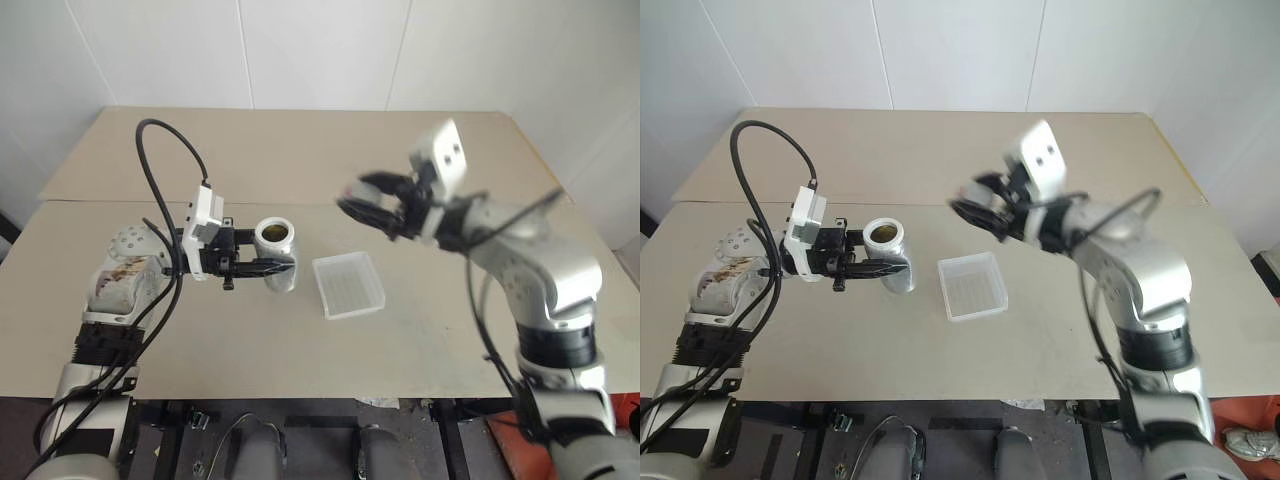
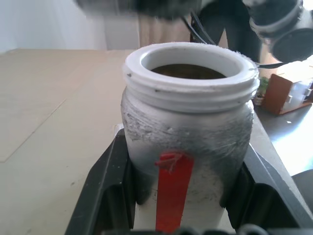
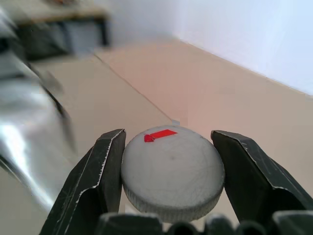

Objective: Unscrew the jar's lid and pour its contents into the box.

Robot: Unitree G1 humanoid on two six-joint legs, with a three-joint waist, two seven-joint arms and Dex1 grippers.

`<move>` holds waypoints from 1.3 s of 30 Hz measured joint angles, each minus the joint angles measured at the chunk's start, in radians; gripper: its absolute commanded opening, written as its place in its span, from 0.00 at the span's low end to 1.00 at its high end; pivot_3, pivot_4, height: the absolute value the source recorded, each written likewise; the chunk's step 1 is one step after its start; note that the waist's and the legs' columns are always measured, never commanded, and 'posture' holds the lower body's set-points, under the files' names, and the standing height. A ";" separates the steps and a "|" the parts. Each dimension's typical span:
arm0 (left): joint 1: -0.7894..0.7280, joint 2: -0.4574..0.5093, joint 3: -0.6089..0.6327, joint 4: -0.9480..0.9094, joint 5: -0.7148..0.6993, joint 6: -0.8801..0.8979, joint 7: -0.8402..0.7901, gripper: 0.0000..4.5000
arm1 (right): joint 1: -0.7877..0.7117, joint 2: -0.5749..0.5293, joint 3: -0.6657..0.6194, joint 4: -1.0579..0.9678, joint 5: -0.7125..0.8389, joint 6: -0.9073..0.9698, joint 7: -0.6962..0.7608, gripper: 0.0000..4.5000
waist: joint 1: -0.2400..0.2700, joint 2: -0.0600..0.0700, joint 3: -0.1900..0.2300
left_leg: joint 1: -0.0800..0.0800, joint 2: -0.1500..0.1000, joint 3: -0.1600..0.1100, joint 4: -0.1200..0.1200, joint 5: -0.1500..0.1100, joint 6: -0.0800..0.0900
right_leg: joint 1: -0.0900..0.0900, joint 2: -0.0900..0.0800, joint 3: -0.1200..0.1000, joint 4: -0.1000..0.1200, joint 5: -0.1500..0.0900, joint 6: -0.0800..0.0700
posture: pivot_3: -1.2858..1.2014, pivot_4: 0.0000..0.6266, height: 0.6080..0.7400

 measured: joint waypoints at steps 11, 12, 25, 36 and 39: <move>-0.008 -0.044 0.001 0.019 0.045 -0.048 0.093 0.43 | 0.314 -0.013 0.025 0.149 -0.218 -0.126 -0.089 0.82 | -0.017 0.000 0.000 | 0.002 0.000 0.001 0.000 0.000 0.000 | 0.000 0.001 0.002 0.001 0.000 0.000 | 0.52 0.24 1.00; -0.009 -0.047 0.000 0.021 0.051 -0.049 0.101 0.43 | 0.316 -0.012 0.025 0.148 -0.218 -0.126 -0.082 0.89 | -0.018 0.000 0.000 | 0.002 0.000 0.001 0.000 0.000 0.000 | 0.000 0.001 0.003 0.001 0.000 0.000 | 0.52 0.24 1.00; -0.149 -0.058 -0.209 0.184 0.662 -0.634 0.504 0.43 | 0.144 -0.188 -0.121 -0.120 0.118 0.240 0.129 0.99 | -0.004 0.000 0.000 | 0.002 0.000 -0.001 0.001 0.000 0.000 | 0.003 0.001 0.001 0.000 0.000 0.000 | 0.52 0.24 1.00; -0.536 0.033 -0.725 0.314 1.871 -1.024 1.739 0.43 | 0.008 -0.244 -0.068 -0.118 0.268 0.378 0.226 0.99 | 0.014 0.000 0.000 | -0.003 -0.004 -0.001 0.003 0.000 0.000 | 0.000 -0.003 0.001 0.000 0.001 0.004 | 0.52 0.24 1.00; -0.536 0.014 -0.838 0.328 2.017 -0.972 1.877 0.43 | -0.004 -0.241 -0.070 -0.109 0.296 0.381 0.226 0.99 | 0.013 0.000 0.000 | -0.004 -0.004 -0.001 0.004 0.000 0.000 | -0.002 -0.003 0.001 0.001 0.001 0.004 | 0.52 0.24 1.00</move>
